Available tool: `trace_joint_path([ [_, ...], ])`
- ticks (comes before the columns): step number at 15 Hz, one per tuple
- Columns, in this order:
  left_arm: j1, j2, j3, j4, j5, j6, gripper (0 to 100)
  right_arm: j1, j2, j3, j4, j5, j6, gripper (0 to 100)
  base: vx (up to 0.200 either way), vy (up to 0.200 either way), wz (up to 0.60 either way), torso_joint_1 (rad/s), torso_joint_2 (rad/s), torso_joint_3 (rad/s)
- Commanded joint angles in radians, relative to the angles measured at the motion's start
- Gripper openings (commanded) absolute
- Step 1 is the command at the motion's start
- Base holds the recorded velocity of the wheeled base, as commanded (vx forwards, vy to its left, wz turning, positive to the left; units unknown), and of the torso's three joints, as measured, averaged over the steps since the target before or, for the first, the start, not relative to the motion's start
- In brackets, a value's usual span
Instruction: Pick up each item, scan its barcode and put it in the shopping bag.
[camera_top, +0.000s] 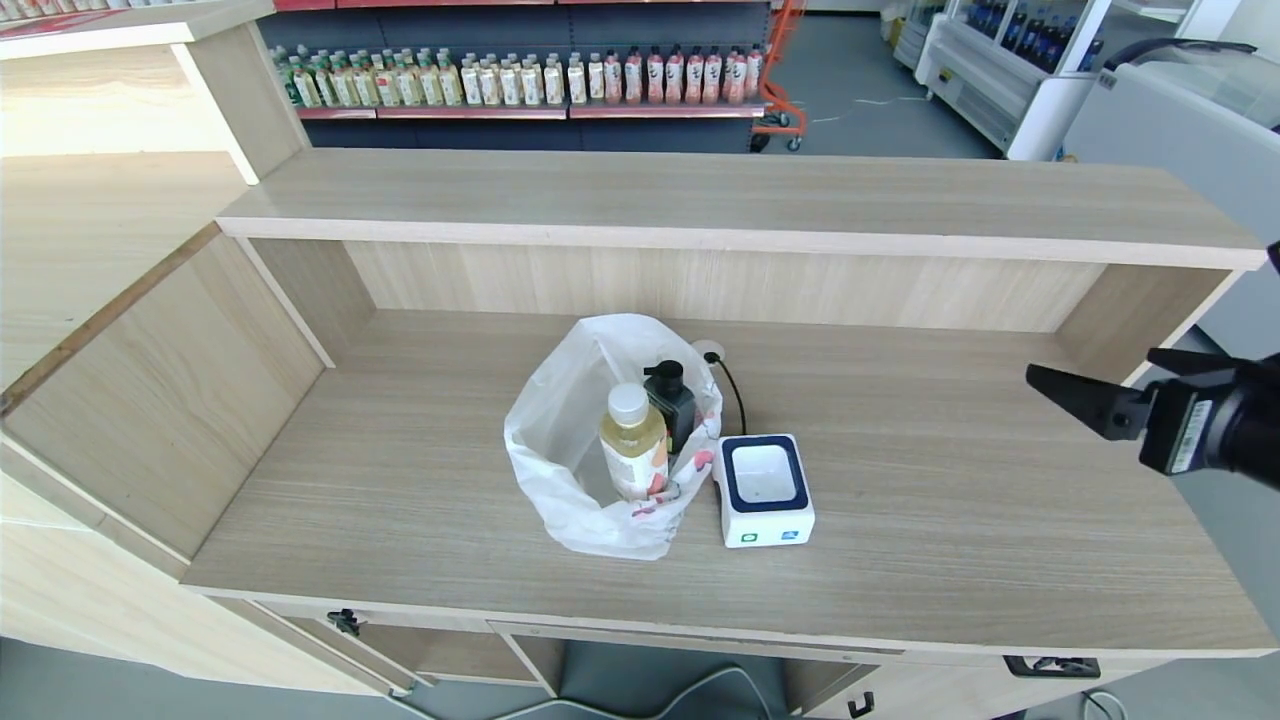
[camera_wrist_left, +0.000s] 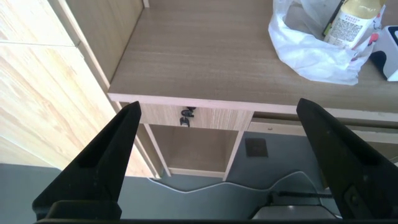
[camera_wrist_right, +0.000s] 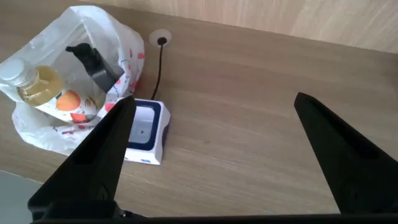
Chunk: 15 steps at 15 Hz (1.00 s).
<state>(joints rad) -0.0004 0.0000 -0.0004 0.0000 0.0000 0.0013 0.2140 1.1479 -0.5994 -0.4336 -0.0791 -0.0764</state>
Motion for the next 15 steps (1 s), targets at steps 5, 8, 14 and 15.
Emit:
trace_joint_path([
  [5,0.0,0.002,0.0,0.0,0.0,0.0,100,-0.156,-0.861,0.55,0.268,-0.106,-0.014,100,0.0,0.0,0.0,0.0,0.0,0.0],
  [8,0.0,0.002,-0.001,0.0,0.0,0.0,100,-0.197,-1.064,0.599,0.322,-0.028,-0.006,100,0.0,0.0,0.0,0.0,0.0,0.0],
  [14,0.0,0.002,0.0,0.0,0.0,0.0,100,-0.219,-1.148,0.599,0.414,0.082,0.023,100,0.0,0.0,0.0,0.0,0.0,0.0],
  [15,0.0,0.002,-0.001,0.0,0.0,0.0,100,-0.219,-1.148,0.599,0.415,0.081,0.046,100,0.0,0.0,0.0,0.0,0.0,0.0],
])
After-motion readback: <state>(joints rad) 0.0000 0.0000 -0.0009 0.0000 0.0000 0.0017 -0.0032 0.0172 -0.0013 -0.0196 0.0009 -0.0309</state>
